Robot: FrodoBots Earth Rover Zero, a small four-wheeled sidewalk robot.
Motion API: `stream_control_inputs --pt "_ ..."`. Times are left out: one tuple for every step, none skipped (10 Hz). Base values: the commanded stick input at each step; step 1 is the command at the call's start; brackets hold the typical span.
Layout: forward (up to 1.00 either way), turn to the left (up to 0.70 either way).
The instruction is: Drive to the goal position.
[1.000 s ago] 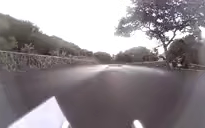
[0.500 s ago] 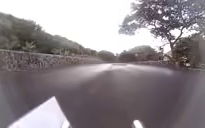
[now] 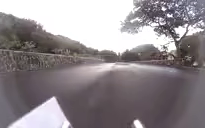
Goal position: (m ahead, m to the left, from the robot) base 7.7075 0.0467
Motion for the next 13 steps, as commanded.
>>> stream_control_inputs --pt "1.00 -0.32" --pt "1.00 0.00" --pt "1.00 0.00" --pt "1.00 0.00" --pt "1.00 0.00" --pt "1.00 0.00" --pt "1.00 0.00" --pt "1.00 0.00" --pt "1.00 -0.07" --pt "1.00 -0.30" --pt "1.00 -0.40" --pt "1.00 -0.03" --pt "1.00 0.00"
